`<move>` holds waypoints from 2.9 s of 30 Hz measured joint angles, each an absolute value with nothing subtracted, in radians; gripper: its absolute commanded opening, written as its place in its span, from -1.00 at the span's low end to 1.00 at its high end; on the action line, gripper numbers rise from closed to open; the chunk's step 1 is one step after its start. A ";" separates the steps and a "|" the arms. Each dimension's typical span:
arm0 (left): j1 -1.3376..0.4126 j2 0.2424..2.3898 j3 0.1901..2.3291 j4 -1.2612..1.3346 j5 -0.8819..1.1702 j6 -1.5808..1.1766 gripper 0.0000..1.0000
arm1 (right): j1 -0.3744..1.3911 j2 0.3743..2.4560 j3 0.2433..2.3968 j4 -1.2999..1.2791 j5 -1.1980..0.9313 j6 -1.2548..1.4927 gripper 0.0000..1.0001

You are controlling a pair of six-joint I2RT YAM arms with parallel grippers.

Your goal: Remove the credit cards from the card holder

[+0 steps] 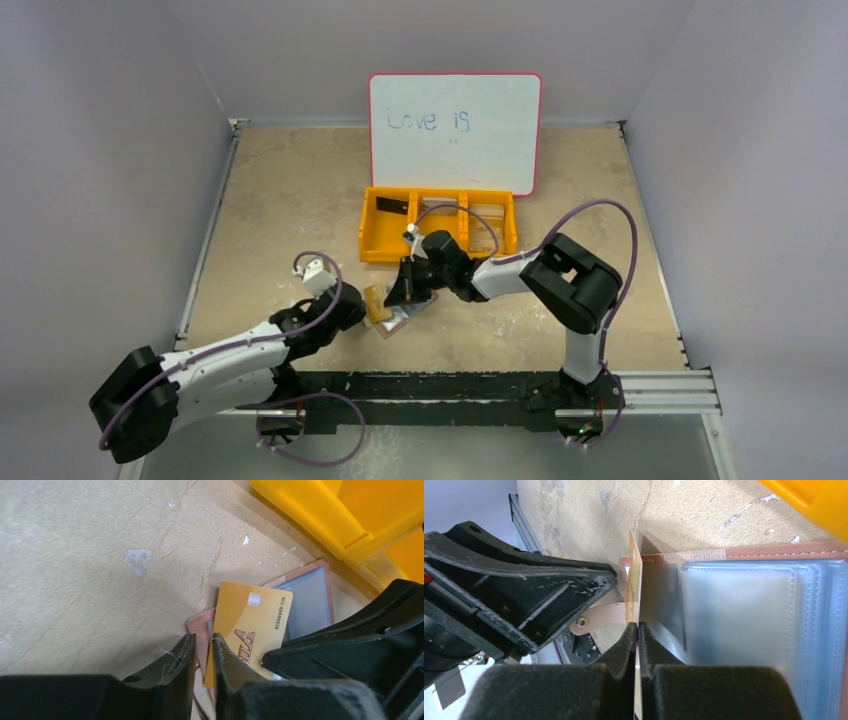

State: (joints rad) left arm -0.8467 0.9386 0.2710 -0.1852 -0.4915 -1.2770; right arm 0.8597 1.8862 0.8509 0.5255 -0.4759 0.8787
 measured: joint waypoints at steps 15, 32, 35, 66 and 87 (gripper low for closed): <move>-0.846 0.709 0.429 -0.486 -0.615 -1.289 -0.15 | 0.840 1.487 0.787 0.384 -0.295 0.570 -1.00; -0.846 0.835 0.478 -0.493 -0.594 -1.216 -0.15 | 0.574 1.257 1.022 -0.138 -0.096 -0.305 -1.00; -0.846 0.863 0.494 -0.482 -0.584 -1.192 -0.15 | 0.498 1.317 1.110 -0.246 -0.099 -0.406 -1.00; -0.846 0.821 0.522 -0.522 -0.567 -1.132 0.15 | 0.365 1.596 1.256 -0.657 -0.253 -0.799 -1.00; -0.846 0.769 0.539 -0.590 -0.604 -1.114 0.17 | 0.352 1.832 1.392 -0.704 -0.238 -0.817 -0.96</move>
State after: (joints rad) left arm -0.8463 0.7692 0.5392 -0.5900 -0.6044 -1.1137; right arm 0.3523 1.8317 1.3918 -0.7036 -0.2382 -0.8173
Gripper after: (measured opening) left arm 0.579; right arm 0.005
